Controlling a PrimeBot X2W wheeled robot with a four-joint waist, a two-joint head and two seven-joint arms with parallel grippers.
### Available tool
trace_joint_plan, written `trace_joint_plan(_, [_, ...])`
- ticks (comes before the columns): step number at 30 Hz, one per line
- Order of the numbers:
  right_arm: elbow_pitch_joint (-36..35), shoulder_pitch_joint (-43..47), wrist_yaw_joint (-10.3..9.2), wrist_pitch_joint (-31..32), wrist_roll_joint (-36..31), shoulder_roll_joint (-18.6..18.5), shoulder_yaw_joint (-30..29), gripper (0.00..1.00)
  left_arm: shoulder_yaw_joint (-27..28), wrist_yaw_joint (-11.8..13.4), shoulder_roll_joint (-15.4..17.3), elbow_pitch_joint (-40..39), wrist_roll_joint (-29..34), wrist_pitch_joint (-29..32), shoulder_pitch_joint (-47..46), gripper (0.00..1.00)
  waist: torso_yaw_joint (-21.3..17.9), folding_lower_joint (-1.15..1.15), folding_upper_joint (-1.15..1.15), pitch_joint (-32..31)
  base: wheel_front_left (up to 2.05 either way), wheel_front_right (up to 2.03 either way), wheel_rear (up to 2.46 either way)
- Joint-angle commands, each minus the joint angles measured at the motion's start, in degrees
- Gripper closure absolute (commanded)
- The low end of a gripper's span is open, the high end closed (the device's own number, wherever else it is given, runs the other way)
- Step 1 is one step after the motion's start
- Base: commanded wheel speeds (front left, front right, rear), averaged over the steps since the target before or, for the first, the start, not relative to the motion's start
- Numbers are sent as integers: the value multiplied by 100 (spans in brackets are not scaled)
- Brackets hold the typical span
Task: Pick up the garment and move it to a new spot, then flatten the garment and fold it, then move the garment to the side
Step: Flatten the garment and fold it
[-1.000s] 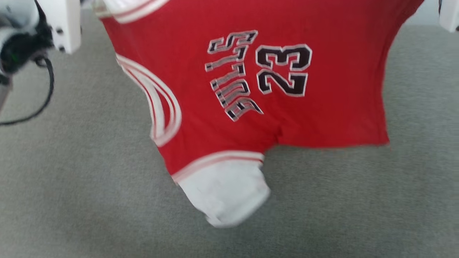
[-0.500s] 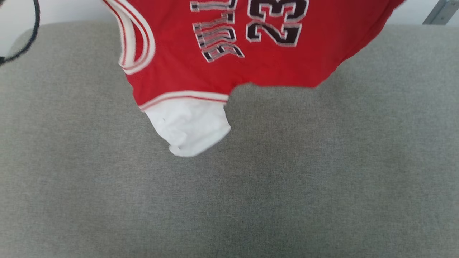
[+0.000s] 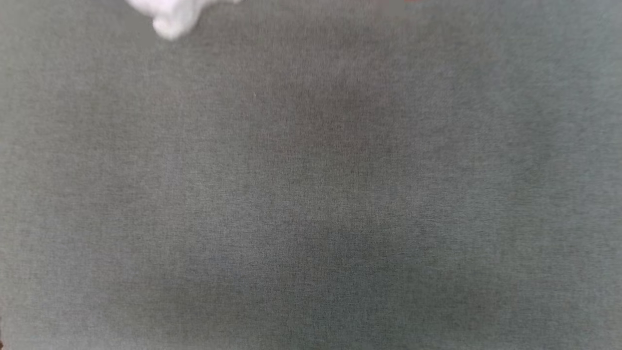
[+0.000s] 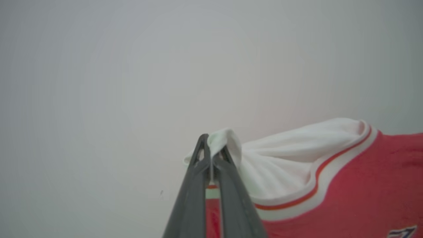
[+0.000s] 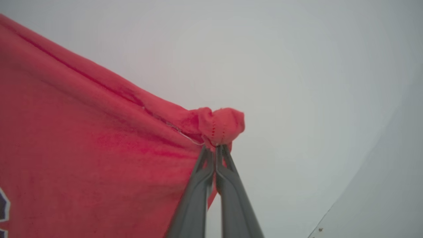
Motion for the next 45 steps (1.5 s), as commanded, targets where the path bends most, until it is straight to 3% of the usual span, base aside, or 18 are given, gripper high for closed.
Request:
trace_joint_plan(1, [103,-123,-18,-200,-236,-30,-107,100,32,-58,-38,84,19,-248,-122,100,37,0,0,214,0,0,0])
trace_joint_plan(6, [604,-361,-17,-894,-973,165,-454,100,60,-291,-192,486,99,-827,-65,100,122,0,0,450,0,0,0])
trace_joint_plan(13, [1527,-57,-17,-931,-1246,222,-290,100,-225,-544,-480,1140,-86,-817,720,100,207,0,0,490,0,0,0])
trace_joint_plan(17, [2037,282,-17,-791,-962,266,-63,100,-542,-571,-636,1082,-613,-141,1424,100,224,0,0,378,0,0,0])
trace_joint_plan(24, [2516,1048,-16,-361,-115,473,579,100,-1144,-574,-237,233,-1887,1694,2583,100,246,0,0,40,0,0,0])
trace_joint_plan(28, [2467,1432,-17,-64,394,453,847,100,-1317,-575,53,-145,-2282,2283,2982,100,268,0,0,-112,0,0,0])
trace_joint_plan(35, [1537,2736,-17,830,1657,64,1392,100,-1605,-506,646,-1035,-2679,3056,4060,100,301,0,0,-470,0,0,0])
trace_joint_plan(40, [-276,4244,-17,1741,2526,-715,1646,100,-1757,119,1392,-2566,-2785,3228,5166,100,323,0,0,-692,0,0,0])
trace_joint_plan(45, [-2044,5552,-19,2731,2938,-1293,1363,100,-1836,834,2116,-3958,-2838,3224,5993,100,310,0,0,-765,0,0,0])
